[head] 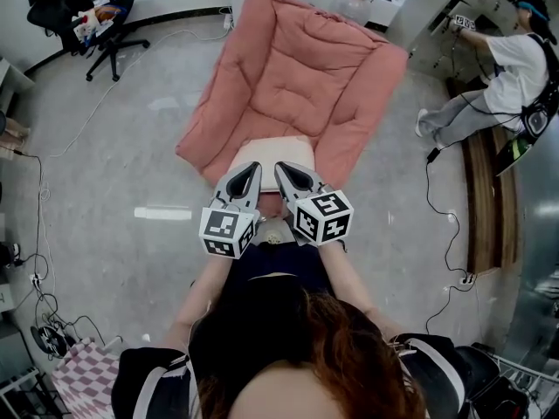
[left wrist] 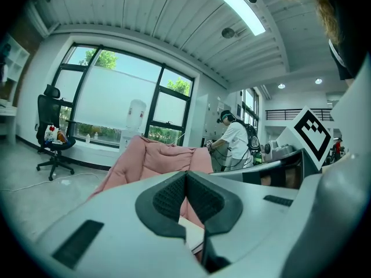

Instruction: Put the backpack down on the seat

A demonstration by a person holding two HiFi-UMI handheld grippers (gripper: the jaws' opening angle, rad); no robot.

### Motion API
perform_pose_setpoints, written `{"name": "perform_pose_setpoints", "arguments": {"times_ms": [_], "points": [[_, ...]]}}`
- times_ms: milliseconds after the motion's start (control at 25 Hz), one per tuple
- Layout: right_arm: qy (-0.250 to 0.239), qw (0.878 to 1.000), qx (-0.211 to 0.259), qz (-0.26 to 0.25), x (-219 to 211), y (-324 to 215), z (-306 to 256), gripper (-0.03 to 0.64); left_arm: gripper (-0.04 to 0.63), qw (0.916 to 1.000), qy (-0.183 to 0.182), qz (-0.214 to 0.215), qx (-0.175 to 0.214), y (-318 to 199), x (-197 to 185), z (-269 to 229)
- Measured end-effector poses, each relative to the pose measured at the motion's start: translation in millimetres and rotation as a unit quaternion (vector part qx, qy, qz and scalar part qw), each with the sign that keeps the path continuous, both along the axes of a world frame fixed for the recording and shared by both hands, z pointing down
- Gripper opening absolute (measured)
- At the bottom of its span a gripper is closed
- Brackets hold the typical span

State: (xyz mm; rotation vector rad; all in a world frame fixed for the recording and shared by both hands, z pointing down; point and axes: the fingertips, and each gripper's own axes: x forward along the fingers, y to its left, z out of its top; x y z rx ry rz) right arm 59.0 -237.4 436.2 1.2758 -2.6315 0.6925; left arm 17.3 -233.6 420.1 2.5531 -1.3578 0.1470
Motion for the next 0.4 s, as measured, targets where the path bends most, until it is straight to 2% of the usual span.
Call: {"name": "perform_pose_setpoints", "arguments": {"times_ms": [400], "points": [[0.001, 1.000, -0.015, 0.004, 4.9, 3.1, 10.7, 0.032, 0.018, 0.9998, 0.011, -0.016, -0.010, 5.0, -6.6, 11.2]]}}
